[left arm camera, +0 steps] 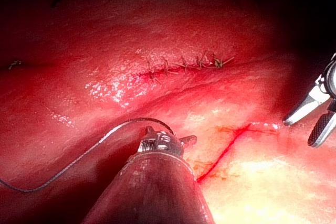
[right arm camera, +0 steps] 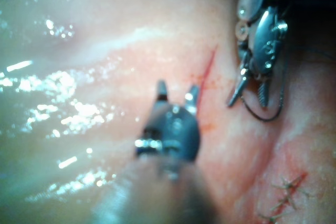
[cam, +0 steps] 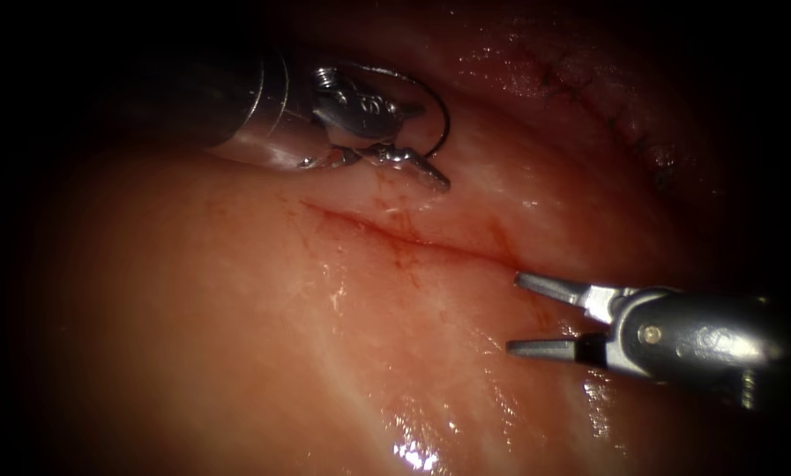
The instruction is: Wound Closure
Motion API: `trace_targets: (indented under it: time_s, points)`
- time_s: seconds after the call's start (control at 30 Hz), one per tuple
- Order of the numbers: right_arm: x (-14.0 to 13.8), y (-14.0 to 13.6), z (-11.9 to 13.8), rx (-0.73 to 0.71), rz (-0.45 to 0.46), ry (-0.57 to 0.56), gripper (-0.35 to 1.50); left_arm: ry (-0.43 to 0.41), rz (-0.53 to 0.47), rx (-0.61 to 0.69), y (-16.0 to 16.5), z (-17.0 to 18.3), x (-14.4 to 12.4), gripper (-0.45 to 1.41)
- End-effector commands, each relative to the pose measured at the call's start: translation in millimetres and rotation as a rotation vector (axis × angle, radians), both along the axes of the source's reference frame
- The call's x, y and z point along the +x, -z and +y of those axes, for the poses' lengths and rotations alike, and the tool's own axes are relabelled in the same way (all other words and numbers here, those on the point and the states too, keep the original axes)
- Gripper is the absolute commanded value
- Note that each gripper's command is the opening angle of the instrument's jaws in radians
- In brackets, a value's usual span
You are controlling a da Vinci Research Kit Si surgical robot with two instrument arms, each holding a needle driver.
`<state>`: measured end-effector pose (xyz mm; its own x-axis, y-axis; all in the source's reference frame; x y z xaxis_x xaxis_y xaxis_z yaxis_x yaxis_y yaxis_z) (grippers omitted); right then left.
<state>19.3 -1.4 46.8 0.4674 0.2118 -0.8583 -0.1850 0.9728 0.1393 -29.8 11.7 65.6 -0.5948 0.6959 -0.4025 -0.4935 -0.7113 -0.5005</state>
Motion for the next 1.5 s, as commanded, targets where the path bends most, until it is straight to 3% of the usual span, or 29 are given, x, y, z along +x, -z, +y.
trace_targets:
  time_s: [0.03, 0.27, 0.37, 0.43, 0.53, 0.9, 1.03, 1.17, 1.33, 1.5]
  points:
    - [0.7, -0.6, -0.4, 0.001, 0.000, 0.000, 0.40, -0.006, 0.009, 0.007, -0.9, -0.6, -0.4, 0.56]
    - [0.9, -0.3, -0.6, -0.008, -0.004, 0.005, 0.40, -0.039, 0.039, 0.025, -1.9, -0.9, -0.3, 0.46]
    - [1.1, -0.3, -0.6, -0.008, -0.004, 0.004, 0.40, -0.045, 0.039, 0.028, -2.1, -1.0, -0.3, 0.29]
    - [1.1, -0.3, -0.6, -0.008, -0.005, 0.004, 0.40, -0.049, 0.031, 0.033, -2.1, -1.2, -0.2, 0.07]
    - [1.1, -0.3, -0.6, -0.007, -0.007, 0.006, 0.40, -0.053, 0.024, 0.037, -1.9, -1.2, 0.0, -0.43]
    - [0.9, -0.4, -0.5, -0.012, -0.037, -0.020, 0.40, -0.058, -0.012, 0.002, -0.1, -1.0, 1.5, -0.45]
    - [0.4, -0.5, -0.3, 0.025, -0.061, -0.066, 0.38, -0.085, -0.044, -0.070, 2.1, -1.8, 2.0, -0.45]
    - [-0.2, -0.8, 0.3, 0.064, -0.078, -0.106, 0.48, -0.120, -0.075, -0.123, 4.6, -3.6, 2.8, -0.45]
    - [-0.3, -1.1, 1.2, 0.188, -0.039, -0.157, 0.58, -0.175, -0.110, -0.205, 7.6, -5.9, 4.4, -0.45]
    - [-0.8, -1.1, 2.6, 0.375, 0.072, -0.229, 0.63, -0.258, -0.151, -0.354, 10.4, -7.3, 6.2, -0.45]
